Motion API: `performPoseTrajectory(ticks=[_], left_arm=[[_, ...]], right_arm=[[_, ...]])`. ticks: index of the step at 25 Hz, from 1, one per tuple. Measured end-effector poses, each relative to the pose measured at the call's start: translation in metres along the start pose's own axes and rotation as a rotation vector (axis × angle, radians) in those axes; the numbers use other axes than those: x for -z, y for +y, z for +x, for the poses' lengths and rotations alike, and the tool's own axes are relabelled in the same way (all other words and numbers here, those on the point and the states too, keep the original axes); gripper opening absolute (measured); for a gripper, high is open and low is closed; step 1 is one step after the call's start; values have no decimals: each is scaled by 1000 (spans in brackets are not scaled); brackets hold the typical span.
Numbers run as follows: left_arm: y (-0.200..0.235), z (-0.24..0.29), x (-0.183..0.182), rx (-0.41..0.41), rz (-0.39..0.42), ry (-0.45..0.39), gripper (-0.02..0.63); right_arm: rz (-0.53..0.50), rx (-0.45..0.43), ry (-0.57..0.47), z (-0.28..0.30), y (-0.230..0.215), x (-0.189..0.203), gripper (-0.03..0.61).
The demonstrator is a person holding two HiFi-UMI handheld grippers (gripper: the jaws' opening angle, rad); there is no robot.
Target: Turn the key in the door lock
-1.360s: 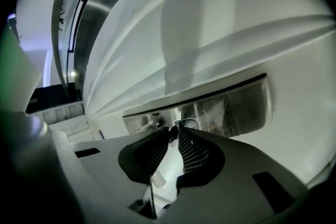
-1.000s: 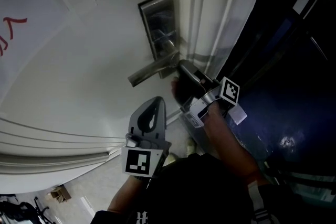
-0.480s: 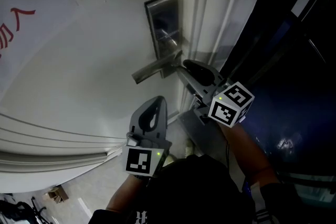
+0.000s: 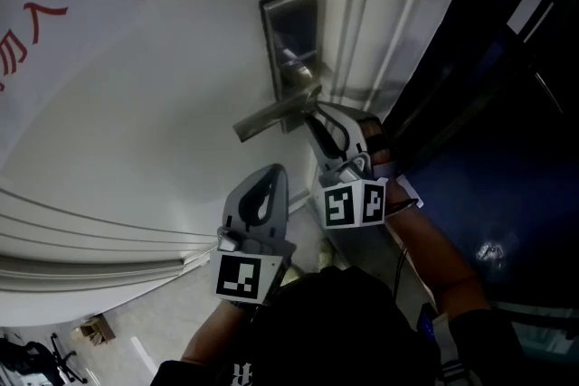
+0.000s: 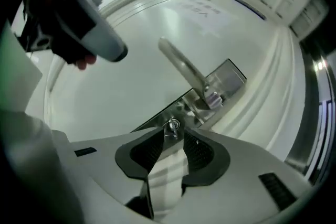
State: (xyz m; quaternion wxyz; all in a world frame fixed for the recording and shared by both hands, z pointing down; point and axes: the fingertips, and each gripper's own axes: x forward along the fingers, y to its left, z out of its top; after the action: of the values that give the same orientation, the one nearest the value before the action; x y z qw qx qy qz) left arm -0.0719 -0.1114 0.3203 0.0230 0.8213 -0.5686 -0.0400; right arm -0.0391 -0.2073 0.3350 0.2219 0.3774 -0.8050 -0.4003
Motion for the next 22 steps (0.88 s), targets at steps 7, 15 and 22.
performPoseTrajectory(ticks=[7,15,22], left_arm=[[2,0,2,-8,0,7,8],[4,3,3,-12,-4,13,8],[2,4,2,-9,-1,7,8]], right_arm=[[-181,106,33,16,2,-1,94],[-84,99,35,20,-2,-2,35],[310,42,14,20,-3,1,21]])
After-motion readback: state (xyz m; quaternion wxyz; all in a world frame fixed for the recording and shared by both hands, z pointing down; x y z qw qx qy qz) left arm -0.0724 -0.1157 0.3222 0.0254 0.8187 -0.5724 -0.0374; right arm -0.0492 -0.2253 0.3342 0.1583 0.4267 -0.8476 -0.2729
